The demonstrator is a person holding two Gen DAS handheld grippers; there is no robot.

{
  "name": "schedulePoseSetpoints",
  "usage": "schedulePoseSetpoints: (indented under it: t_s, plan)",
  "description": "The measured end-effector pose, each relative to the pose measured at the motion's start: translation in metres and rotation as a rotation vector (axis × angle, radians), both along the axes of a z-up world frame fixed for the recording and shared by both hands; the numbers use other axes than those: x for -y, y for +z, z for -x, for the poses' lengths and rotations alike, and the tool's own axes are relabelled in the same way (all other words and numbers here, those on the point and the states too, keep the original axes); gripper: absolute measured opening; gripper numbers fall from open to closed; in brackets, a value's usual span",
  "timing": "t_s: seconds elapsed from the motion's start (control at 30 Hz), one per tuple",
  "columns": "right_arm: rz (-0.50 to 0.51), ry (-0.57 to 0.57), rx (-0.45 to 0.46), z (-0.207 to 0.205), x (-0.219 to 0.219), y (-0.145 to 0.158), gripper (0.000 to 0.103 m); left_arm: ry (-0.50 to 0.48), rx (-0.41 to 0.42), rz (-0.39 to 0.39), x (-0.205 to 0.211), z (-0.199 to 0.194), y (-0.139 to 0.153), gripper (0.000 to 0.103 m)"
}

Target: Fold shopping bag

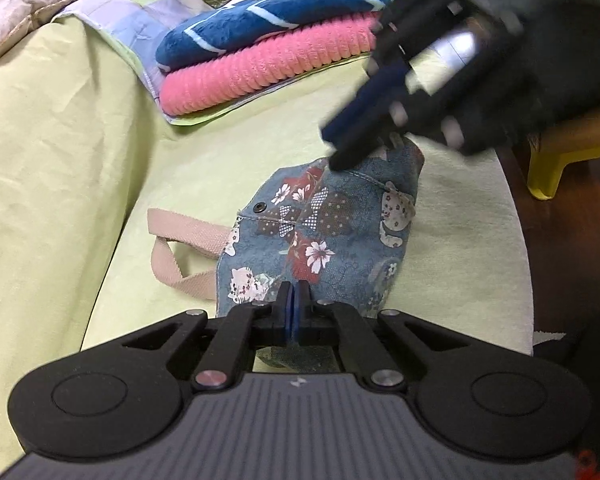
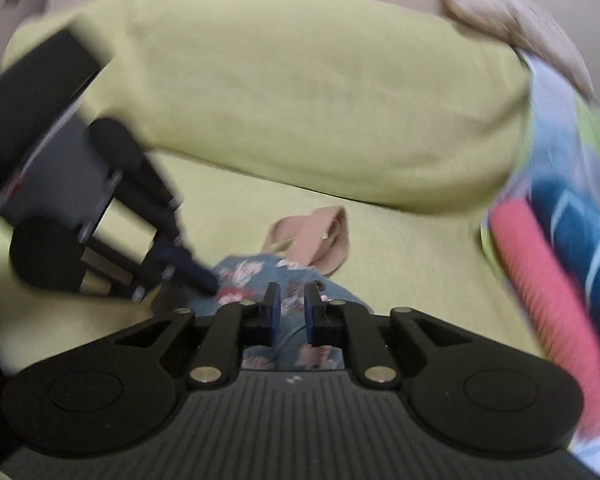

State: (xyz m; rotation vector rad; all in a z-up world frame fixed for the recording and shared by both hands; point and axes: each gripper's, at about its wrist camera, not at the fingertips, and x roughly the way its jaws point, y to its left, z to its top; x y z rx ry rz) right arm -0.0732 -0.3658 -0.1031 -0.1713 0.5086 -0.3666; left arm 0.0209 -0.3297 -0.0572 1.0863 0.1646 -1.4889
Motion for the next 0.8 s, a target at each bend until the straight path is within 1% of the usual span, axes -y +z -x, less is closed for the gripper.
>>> schedulePoseSetpoints:
  t_s: [0.03, 0.17, 0.3, 0.4, 0.57, 0.8]
  plan:
    - [0.025, 0.0, -0.02, -0.002, -0.003, -0.006, 0.007, 0.005, -0.003, 0.003, 0.0, 0.0, 0.0, 0.0]
    - [0.039, -0.035, -0.067, -0.005, 0.005, -0.023, 0.007, 0.035, -0.023, 0.021, 0.002, 0.0, -0.001, 0.0]
    - [0.003, -0.044, -0.092, -0.009, 0.021, -0.03, 0.008, 0.096, -0.048, 0.046, 0.009, -0.003, -0.003, 0.0]
    - [-0.068, -0.051, -0.072, -0.01, 0.037, -0.032, 0.009, 0.151, -0.075, 0.073, 0.013, -0.006, -0.004, 0.0]
    - [-0.131, -0.054, -0.039, -0.006, 0.047, -0.035, 0.009, 0.201, -0.1, 0.092, 0.014, -0.007, -0.002, 0.0]
    - [-0.149, -0.064, -0.022, -0.005, 0.048, -0.038, 0.009, 0.221, -0.102, 0.102, 0.012, -0.007, -0.002, 0.0]
